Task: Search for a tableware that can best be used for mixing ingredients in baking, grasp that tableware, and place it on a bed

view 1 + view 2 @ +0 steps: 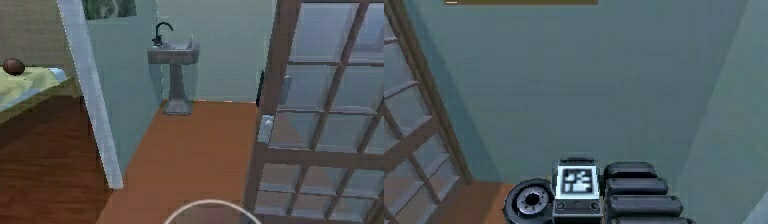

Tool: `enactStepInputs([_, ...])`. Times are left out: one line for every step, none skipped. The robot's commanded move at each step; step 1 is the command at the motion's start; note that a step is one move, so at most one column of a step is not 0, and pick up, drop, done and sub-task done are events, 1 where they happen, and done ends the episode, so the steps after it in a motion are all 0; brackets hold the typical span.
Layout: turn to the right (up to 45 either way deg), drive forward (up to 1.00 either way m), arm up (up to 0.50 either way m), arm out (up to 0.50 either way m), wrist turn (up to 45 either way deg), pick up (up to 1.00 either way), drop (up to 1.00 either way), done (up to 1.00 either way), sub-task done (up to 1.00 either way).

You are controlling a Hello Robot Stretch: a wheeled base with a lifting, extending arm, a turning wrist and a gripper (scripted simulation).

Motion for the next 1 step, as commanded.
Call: enactStepInputs([0.0, 0.75, 0.00, 0.00, 0.0, 0.00, 0.00, 0.00, 0.00])
